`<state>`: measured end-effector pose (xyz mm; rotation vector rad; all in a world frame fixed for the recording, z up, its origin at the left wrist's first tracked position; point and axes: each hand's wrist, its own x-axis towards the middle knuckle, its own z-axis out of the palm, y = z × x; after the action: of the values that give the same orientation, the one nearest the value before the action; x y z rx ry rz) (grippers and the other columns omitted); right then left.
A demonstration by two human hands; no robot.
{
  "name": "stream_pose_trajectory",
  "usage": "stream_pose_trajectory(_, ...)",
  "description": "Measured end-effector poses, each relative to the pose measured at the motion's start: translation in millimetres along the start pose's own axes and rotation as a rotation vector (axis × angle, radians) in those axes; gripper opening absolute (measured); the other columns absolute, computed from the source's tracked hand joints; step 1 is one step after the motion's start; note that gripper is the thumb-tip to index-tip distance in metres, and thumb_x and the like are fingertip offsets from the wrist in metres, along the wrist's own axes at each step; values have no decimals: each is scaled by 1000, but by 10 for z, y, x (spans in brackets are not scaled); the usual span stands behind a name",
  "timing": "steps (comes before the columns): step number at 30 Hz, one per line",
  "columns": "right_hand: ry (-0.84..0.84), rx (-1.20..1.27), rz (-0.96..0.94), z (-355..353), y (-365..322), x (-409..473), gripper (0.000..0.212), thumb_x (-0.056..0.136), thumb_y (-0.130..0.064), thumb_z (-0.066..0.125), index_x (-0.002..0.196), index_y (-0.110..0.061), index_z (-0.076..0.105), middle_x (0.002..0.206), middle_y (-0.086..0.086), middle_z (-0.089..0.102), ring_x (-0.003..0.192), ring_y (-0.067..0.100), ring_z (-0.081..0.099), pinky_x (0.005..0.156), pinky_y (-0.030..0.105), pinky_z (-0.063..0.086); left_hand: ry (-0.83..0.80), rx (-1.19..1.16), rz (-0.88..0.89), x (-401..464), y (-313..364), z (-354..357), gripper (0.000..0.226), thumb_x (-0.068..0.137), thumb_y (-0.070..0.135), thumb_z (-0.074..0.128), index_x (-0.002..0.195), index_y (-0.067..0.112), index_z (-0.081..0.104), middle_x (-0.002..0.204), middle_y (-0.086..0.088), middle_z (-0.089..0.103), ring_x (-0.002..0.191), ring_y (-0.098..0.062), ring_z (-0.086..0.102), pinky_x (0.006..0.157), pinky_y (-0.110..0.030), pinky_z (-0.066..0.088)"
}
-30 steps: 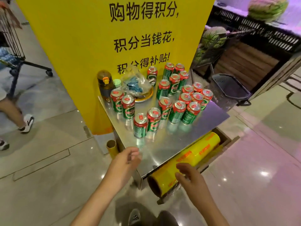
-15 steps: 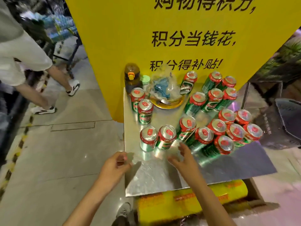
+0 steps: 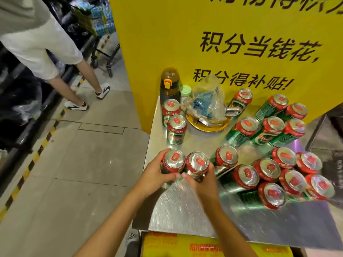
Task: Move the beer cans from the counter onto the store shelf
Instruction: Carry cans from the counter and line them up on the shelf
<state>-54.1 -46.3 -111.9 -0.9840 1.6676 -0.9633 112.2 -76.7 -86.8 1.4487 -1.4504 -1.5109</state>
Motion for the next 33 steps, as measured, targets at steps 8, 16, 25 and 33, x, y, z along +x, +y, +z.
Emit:
stream_pose_trajectory(8,-45,29,-51,-87,-3,-4,79,59,-35,84,128,-19,48,119,0,65,111,17,61,99,45,48,265,28,-6,-313,-8,-10,64,62,22,85,111,43,50,110,21,61,104,4,56,84,-10,43)
stream_pose_trajectory(16,-267,9,-110,214,-322,-413,61,50,-12,86,103,-15,59,97,2,68,83,0,66,69,11,52,489,-136,-70,-1110,-93,-451,65,63,13,84,120,26,56,112,9,64,105,-6,58,79,-11,50)
stream_pose_trajectory(25,-588,93,-129,1313,-722,-1272,67,54,-14,89,113,-24,61,106,-4,71,101,11,65,87,22,53,838,-273,-105,-2489,-234,-1375,58,64,13,82,105,43,52,105,20,61,97,8,56,78,-9,43)
stream_pose_trajectory(33,-858,-4,-204,2746,-1032,-2315,63,48,-25,91,104,-32,61,97,-21,70,94,-5,63,72,10,48,1183,-293,-143,-4047,-606,-2331,59,64,13,81,100,45,46,99,28,51,90,10,47,82,-21,39)
